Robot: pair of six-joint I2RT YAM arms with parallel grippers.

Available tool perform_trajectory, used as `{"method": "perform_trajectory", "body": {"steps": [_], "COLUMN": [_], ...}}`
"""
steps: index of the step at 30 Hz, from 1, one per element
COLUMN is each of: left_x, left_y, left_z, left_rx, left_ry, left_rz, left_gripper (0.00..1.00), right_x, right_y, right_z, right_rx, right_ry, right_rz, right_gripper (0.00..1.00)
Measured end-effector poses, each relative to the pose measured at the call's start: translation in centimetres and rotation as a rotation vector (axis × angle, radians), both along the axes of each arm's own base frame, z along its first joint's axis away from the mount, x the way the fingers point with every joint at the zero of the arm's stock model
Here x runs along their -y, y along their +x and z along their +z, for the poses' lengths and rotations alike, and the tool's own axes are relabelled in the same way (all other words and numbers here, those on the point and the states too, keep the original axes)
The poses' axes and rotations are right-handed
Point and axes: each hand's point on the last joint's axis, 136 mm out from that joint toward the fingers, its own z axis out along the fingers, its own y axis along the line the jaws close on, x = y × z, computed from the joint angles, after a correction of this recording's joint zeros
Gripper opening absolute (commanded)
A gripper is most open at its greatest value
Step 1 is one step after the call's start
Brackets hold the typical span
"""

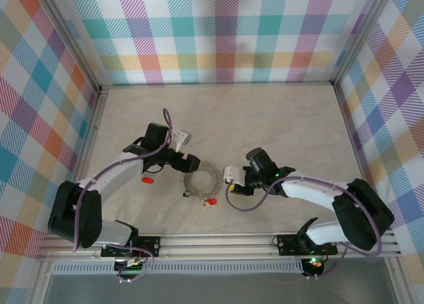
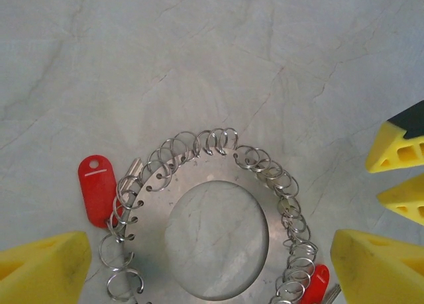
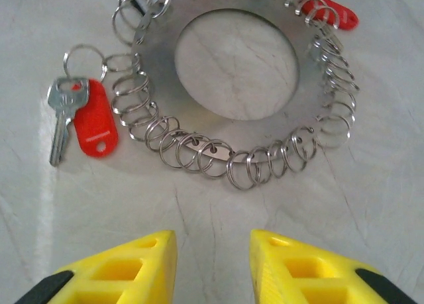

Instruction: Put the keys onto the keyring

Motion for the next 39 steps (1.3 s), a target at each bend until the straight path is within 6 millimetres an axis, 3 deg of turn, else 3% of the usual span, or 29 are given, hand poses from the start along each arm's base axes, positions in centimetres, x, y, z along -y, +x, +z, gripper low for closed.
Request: {"method": "perform_trajectory", "body": {"steps": [5,11,22,30,39], "left_x": [-0.5,-1.0,-1.6,-1.7,-1.7], "left_y": [0.3,0.5,0.5,0.6,0.6], "left_z": [-0.1,-0.5,-0.9,-1.0,-1.0], "left_rx": [-0.009,-0.028,-0.043,-0.040,-0.040], "left_ry": [0.004,0.020,0.045,0.052,0.052], "left_rz": [0.029,0.071,0.099,0.105,0.105], "left_gripper": [0.93,0.93,0.93,0.93,0.93], "right_x": [-0.7,-1.6,-2.7,-2.9,-3.4], "right_y": [0.4,0.8,2.3,2.3,3.7], "right_z": [-1.6,-4.4,-4.1,-4.3,-4.2], "right_rx": [0.087,0.151,0.237,0.240,0.320], "right_ry": [-0.043,-0.118,-0.105,-0.109,-0.122], "right_rz": [0.103,0.174,0.161,0.165,0.123], "right_gripper": [0.25,0.26,0.28,0.19,0.19]}}
